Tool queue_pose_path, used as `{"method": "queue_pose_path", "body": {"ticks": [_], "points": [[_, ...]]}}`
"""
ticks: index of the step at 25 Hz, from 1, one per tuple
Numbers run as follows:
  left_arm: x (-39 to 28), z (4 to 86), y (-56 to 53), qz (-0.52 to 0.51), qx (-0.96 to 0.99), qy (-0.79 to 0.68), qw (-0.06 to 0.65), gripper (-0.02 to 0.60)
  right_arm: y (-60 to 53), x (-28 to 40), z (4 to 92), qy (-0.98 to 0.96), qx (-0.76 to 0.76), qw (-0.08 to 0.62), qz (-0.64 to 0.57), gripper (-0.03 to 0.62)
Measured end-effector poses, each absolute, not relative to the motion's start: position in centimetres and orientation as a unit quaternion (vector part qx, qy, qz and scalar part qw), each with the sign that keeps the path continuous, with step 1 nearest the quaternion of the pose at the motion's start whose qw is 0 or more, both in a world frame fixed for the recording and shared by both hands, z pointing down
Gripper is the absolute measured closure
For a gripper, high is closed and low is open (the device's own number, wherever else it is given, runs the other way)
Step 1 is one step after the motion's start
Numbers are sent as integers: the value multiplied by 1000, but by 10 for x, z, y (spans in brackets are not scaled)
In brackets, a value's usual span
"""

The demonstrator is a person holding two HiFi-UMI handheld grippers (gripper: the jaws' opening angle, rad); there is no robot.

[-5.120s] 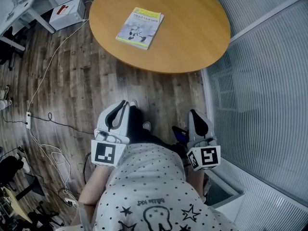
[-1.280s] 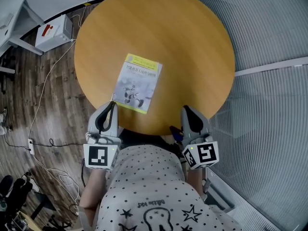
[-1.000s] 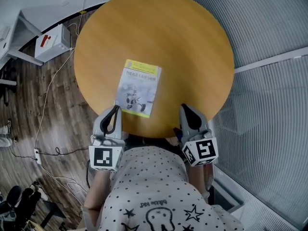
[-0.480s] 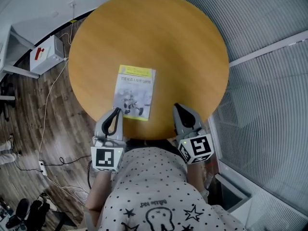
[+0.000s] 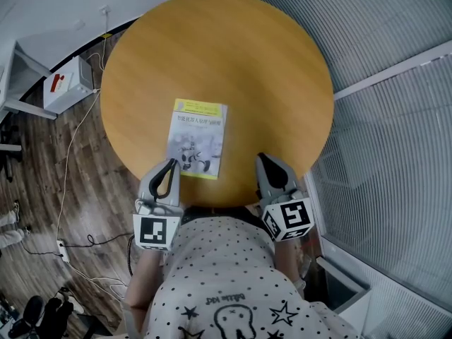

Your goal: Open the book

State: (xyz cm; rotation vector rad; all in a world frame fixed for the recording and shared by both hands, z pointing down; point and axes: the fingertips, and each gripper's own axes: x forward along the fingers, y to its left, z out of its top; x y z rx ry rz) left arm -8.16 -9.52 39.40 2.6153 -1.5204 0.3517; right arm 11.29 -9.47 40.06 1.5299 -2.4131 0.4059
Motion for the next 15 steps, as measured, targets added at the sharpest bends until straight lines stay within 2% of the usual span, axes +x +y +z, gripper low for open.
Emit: {"method": "queue_pose_path", "body": {"ticks": [8, 10, 15], "points": [[-55, 426, -91, 180, 895, -408, -16, 554, -90, 118, 409, -828, 529, 123, 142, 589], [-46, 443, -87, 203, 900, -386, -24, 458, -87, 118, 411, -827, 529, 122, 145, 589], [-20, 495, -65, 277, 909, -310, -34, 422, -78, 122, 417, -823, 533, 124, 152, 589]]}}
